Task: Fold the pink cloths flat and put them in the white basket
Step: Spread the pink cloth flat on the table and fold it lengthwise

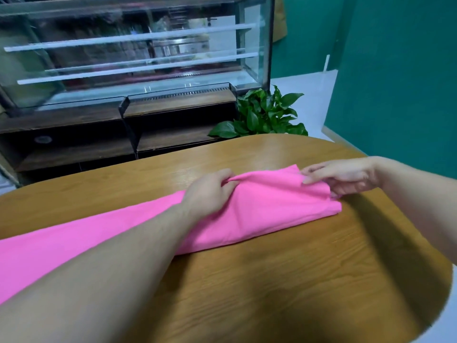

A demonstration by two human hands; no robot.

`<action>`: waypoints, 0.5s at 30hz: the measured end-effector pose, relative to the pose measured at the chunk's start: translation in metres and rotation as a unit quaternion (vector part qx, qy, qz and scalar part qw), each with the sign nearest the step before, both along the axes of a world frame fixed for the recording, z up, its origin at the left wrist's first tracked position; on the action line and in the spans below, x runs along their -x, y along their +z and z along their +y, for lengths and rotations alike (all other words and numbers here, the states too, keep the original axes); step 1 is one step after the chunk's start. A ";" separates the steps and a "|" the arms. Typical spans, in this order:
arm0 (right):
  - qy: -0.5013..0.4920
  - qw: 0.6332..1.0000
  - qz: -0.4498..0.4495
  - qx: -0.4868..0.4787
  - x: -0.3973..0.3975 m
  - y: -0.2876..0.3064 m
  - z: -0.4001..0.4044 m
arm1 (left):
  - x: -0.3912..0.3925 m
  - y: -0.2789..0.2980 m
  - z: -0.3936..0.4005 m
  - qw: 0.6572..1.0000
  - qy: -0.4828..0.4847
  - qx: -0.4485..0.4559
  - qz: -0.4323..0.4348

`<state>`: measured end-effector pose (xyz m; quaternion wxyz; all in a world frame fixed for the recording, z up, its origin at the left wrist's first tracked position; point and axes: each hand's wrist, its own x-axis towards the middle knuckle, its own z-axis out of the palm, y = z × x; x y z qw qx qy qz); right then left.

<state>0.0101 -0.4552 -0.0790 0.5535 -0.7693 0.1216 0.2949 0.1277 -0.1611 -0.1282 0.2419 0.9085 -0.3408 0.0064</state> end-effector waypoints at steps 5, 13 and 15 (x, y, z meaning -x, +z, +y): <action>-0.039 0.999 0.006 -0.024 0.006 -0.014 -0.007 | 0.005 -0.007 -0.004 0.999 0.028 -0.015 0.005; -0.124 0.989 -0.074 -0.043 0.003 -0.031 -0.004 | 0.008 -0.005 -0.014 0.997 0.055 -0.045 0.023; -0.138 0.984 -0.088 -0.069 0.002 -0.035 -0.006 | 0.010 -0.005 -0.016 0.997 0.058 -0.045 0.019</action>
